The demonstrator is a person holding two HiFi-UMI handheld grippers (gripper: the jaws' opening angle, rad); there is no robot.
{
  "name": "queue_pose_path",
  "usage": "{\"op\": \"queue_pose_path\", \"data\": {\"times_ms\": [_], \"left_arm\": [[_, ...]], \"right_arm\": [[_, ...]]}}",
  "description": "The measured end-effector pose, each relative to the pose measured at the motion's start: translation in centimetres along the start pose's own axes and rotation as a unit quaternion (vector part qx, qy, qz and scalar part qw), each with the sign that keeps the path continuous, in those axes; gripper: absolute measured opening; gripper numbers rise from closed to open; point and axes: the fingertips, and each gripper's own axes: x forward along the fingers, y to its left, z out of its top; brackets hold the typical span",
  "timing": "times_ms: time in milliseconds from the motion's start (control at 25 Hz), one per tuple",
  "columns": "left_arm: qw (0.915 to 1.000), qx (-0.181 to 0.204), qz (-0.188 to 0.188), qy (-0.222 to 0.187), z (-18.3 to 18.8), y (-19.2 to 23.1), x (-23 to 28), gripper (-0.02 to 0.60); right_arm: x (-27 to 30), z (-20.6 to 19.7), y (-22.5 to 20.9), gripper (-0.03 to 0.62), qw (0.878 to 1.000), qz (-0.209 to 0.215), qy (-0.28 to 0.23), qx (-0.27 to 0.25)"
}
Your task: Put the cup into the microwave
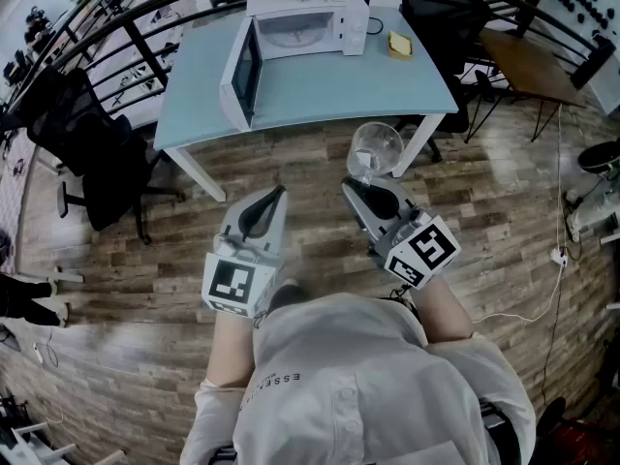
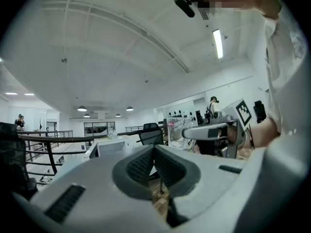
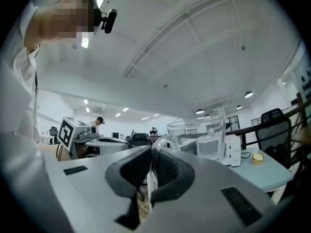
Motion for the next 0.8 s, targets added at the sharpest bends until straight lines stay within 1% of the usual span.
{"op": "queue_pose_path", "data": {"times_ms": [120, 280, 440, 600, 680, 800], "left_arm": [[1.0000, 0.003, 0.002, -0.009, 0.3, -0.3, 0.0, 0.002], [1.0000, -0.004, 0.001, -0.002, 0.4, -0.9, 0.3, 0.002], [1.0000, -0.001, 0.003, -0.003, 0.0, -1.0, 0.9, 0.002], [1.0000, -0.004, -0.004, 0.002, 0.1, -1.5, 1.6, 0.002], [0.9999, -0.005, -0.008, 0.006, -0.2, -1.5, 1.9, 0.002], [0.9999, -0.009, -0.008, 0.011, -0.5, -0.8, 2.5, 0.002]], "right_arm": [[-0.3, -0.2, -0.1, 0.021, 1.000, 0.001, 0.000, -0.001], [-0.7, -0.3, -0.6, 0.021, 1.000, -0.004, 0.001, 0.001], [-0.7, -0.2, -1.2, 0.021, 1.000, -0.008, 0.003, -0.004], [-0.8, -0.1, -2.1, 0.021, 1.000, -0.018, 0.002, -0.009], [-0.5, 0.0, -2.6, 0.021, 1.000, -0.022, 0.003, -0.016], [0.3, -0.5, -3.5, 0.021, 1.000, -0.026, 0.007, -0.013]]}}
